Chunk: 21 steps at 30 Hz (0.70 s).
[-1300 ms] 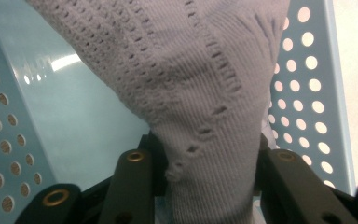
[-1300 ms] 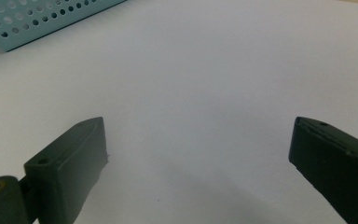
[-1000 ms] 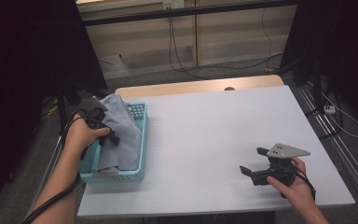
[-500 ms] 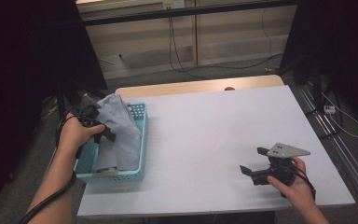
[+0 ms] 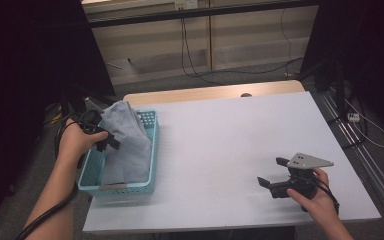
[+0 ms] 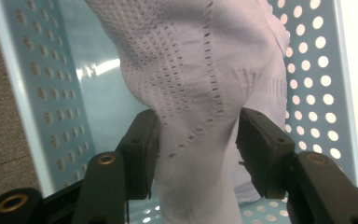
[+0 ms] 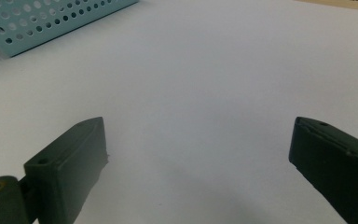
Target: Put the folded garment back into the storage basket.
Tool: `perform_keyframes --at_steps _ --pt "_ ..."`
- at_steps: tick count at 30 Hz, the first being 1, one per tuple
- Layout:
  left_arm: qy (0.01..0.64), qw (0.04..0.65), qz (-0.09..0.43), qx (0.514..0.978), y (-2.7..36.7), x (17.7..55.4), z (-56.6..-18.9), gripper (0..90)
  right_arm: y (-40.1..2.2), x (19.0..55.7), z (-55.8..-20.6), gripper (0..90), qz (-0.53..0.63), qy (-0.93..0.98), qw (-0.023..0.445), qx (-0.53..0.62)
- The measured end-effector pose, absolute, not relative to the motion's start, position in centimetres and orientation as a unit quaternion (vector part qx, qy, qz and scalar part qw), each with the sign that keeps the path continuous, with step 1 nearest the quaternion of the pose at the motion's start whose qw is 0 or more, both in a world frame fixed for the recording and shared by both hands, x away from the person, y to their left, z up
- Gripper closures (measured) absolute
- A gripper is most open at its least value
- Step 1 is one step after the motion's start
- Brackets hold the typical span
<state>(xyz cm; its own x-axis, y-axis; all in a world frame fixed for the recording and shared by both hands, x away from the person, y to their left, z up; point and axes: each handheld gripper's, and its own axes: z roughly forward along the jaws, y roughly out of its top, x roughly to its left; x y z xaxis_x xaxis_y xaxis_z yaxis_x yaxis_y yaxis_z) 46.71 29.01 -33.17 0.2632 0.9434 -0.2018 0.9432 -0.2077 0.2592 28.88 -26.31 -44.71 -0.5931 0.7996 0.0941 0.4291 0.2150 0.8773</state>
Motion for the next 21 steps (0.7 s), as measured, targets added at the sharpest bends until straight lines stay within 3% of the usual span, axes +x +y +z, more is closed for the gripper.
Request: perform_keyframes --at_steps 6,15,21 --pt "0.607 0.187 0.018 0.772 29.0 46.8 -32.4 52.9 -26.2 29.0 -44.8 4.1 0.474 0.757 0.195 0.406" --pt "0.6 0.198 0.026 0.775 27.5 47.8 -34.6 76.1 -26.3 28.9 -44.7 4.1 0.474 0.757 0.196 0.405" --pt "0.589 0.217 0.042 0.777 26.5 48.9 -35.7 84.2 -26.4 29.0 -44.8 4.1 0.474 0.756 0.196 0.407"
